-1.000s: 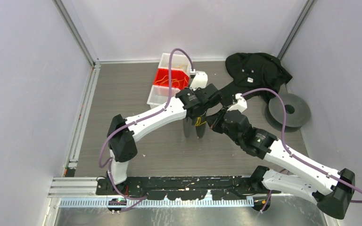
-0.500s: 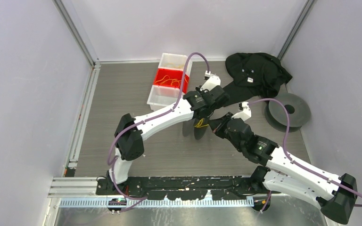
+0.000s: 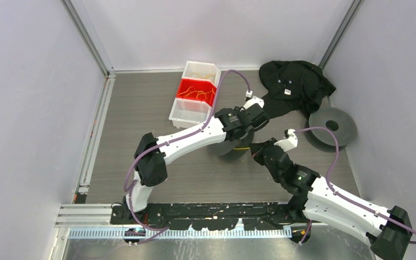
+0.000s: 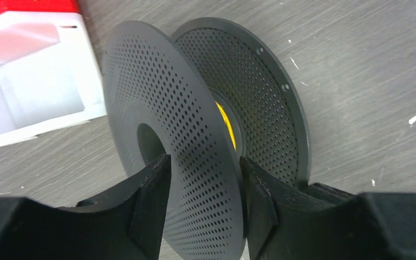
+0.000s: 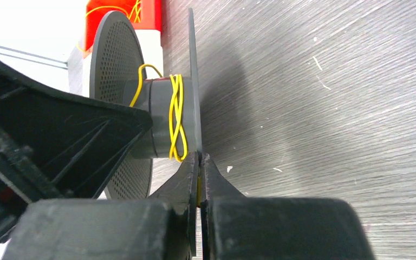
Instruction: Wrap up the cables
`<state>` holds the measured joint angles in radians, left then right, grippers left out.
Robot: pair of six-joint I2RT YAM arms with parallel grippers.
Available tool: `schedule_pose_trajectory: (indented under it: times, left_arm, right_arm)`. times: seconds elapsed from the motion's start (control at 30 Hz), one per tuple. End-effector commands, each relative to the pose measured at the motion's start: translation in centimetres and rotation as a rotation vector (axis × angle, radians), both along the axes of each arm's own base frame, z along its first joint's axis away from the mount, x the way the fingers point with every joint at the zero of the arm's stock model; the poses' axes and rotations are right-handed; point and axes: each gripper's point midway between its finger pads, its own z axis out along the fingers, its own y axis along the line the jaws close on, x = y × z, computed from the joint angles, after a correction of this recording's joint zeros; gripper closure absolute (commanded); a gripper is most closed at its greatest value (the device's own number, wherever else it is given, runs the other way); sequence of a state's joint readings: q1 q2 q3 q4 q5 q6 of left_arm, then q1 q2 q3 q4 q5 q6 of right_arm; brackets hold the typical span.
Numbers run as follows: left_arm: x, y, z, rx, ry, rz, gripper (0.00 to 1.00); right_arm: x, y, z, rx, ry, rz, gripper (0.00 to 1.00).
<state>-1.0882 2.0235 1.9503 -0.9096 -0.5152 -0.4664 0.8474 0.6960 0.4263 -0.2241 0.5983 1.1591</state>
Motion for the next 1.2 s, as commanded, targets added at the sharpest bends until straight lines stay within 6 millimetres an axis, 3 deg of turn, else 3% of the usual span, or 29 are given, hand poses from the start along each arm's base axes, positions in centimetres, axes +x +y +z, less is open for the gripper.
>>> schedule_pose_trajectory:
  times: [0.0, 0.23, 0.4, 0.63, 0.77, 0.93, 1.17]
  left_arm:
    - [-0.8, -1.5, 2.9, -0.13, 0.027, -0.03, 0.49]
    - [-1.9, -2.7, 4.3, -0.239, 0.1, -0.049, 0.38]
    - [-2.4, -3.0, 6.1, -0.329, 0.139, -0.057, 0.22]
    - [-1.3, -0.9, 6.7, -0.458, 0.21, 0.009, 0.18]
    - [-0.5, 0.6, 6.4, -0.48, 0.219, 0.041, 0.18]
    - [0.6, 2.3, 4.4, -0.441, 0.238, 0.093, 0.18]
    - [1.1, 3.2, -1.3, -0.423, 0.364, 0.218, 0.22]
  right_arm:
    - [1.0, -1.3, 0.2, 0.007, -0.047, -0.096, 1.0]
    - [1.2, -1.9, -1.0, -0.022, -0.04, -0.12, 1.0]
    - [1.5, -2.1, -2.3, -0.052, -0.021, -0.129, 1.0]
    - [2.5, -2.3, -3.7, -0.082, 0.008, -0.149, 1.0]
    - [3.8, -3.6, -4.2, -0.073, 0.026, -0.181, 1.0]
    - [3.5, -5.9, -4.5, -0.071, 0.072, -0.243, 1.0]
    - [2.4, -7.2, -5.9, -0.049, 0.104, -0.284, 1.0]
